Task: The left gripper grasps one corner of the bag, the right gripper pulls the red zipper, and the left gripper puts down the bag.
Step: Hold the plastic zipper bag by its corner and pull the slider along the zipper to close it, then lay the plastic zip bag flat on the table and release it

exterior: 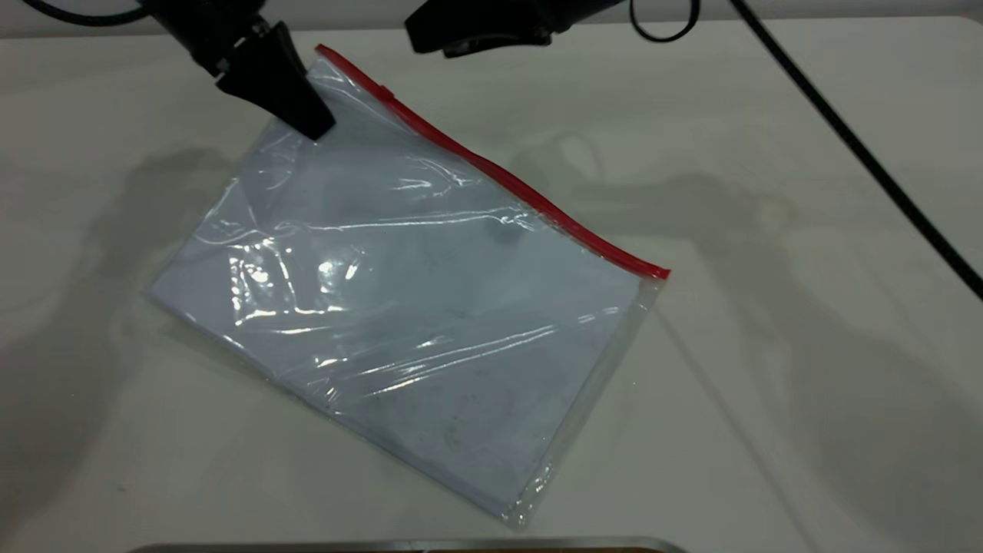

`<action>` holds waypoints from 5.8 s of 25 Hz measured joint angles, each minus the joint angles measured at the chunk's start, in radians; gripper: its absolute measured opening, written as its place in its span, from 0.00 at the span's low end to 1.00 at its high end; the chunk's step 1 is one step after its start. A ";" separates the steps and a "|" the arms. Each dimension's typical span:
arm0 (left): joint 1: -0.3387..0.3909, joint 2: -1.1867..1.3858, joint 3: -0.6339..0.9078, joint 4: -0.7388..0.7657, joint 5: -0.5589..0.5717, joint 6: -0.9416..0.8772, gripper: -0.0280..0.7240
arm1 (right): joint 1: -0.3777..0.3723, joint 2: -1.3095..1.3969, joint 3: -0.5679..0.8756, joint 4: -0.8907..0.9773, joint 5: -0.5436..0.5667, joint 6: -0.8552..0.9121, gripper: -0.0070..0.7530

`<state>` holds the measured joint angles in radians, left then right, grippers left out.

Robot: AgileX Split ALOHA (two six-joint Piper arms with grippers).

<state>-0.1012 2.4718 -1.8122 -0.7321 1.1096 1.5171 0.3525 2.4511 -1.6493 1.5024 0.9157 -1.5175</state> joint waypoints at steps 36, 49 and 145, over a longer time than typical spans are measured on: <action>-0.044 0.000 0.000 0.001 -0.061 0.003 0.11 | 0.026 0.122 -0.024 0.121 -0.073 -0.068 0.68; -0.044 0.000 0.000 0.000 -0.060 0.004 0.11 | 0.026 0.122 -0.024 0.170 -0.016 -0.092 0.39; 0.098 0.003 0.000 -0.393 -0.001 0.144 0.11 | -0.156 0.118 -0.302 -0.809 0.056 0.499 0.54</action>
<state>-0.0030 2.4747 -1.8122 -1.1247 1.1087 1.6613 0.1963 2.5686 -1.9510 0.6933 0.9720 -1.0182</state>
